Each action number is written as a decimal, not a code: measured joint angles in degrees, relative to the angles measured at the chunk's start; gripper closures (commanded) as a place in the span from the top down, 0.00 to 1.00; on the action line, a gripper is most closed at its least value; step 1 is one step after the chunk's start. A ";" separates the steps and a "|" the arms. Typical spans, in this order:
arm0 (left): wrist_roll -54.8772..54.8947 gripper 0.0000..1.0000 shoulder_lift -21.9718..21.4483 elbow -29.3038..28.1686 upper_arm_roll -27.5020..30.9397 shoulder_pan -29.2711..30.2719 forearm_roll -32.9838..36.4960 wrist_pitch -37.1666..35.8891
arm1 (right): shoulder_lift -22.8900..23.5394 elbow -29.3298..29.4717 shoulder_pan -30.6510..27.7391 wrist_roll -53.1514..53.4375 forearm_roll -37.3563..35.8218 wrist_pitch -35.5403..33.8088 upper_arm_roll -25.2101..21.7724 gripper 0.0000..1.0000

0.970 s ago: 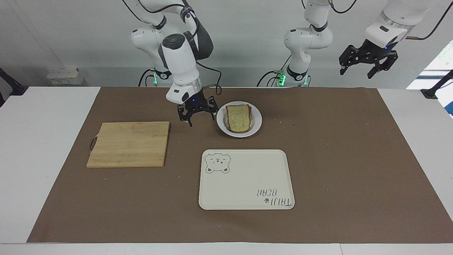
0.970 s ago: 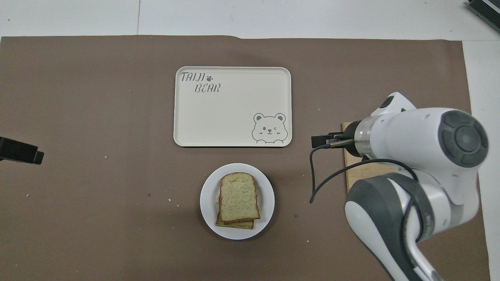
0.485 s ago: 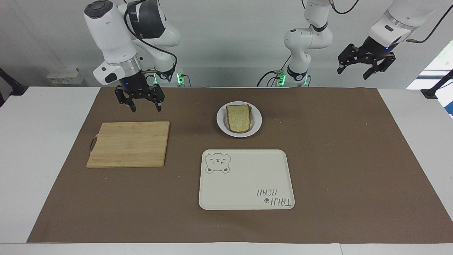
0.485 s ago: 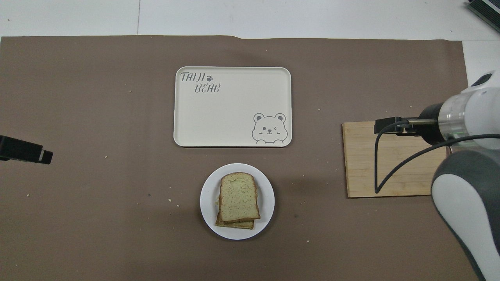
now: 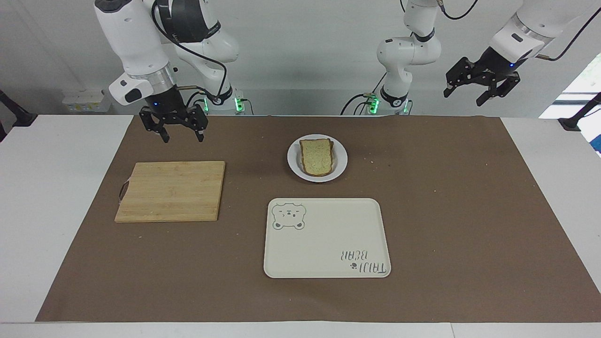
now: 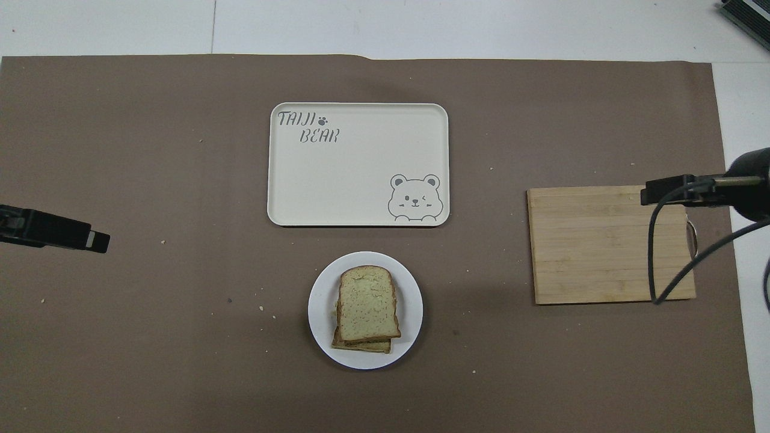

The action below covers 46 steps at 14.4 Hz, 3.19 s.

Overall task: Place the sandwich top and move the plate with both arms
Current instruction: 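Reach the left gripper toward the plate rim nearest it, then push the white plate with the left gripper onto the bear tray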

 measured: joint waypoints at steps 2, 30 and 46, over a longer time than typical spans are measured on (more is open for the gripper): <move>0.02 1.00 -0.89 -8.57 -0.01 0.00 -2.26 6.33 | 0.31 4.14 -0.03 -0.20 -2.65 -4.35 -0.11 1.00; 39.62 0.76 -1.34 -59.52 -0.92 -13.62 -72.34 48.26 | -0.49 2.55 0.22 -0.35 -2.43 -5.72 -1.54 1.00; 40.77 0.00 1.86 -59.68 -0.90 -19.05 -73.04 49.33 | -0.49 2.53 4.89 -0.51 -0.35 -5.59 -7.32 1.00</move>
